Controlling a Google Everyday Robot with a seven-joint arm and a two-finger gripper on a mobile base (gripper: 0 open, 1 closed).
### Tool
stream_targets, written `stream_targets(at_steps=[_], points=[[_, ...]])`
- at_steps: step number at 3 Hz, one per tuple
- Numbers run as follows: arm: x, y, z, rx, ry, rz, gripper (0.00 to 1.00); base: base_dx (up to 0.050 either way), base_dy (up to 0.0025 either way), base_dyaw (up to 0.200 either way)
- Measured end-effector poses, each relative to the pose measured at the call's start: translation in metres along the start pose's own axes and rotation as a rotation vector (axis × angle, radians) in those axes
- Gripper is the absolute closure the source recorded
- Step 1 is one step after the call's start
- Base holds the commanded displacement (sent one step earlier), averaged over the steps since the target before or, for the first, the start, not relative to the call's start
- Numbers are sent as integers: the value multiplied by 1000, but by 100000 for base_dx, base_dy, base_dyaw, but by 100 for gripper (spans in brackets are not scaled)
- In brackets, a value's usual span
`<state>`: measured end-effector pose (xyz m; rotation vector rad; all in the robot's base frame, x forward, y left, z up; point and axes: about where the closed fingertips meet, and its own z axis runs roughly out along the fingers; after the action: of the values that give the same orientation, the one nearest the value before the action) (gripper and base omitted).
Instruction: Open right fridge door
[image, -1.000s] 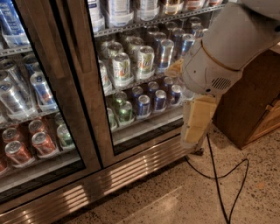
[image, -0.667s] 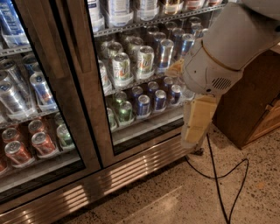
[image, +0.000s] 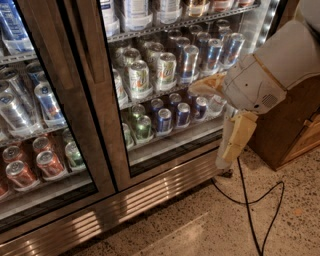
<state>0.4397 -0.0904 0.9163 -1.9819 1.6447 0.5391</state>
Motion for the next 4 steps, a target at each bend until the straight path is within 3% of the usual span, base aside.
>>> stream_targets(at_steps=[1,2,4], points=[[0,-1,4,-33,-157,-22,0,0,0,0],[0,-1,4,-33,-157,-22,0,0,0,0],[-30,23,-24,74,-181,-118,0,0,0,0]])
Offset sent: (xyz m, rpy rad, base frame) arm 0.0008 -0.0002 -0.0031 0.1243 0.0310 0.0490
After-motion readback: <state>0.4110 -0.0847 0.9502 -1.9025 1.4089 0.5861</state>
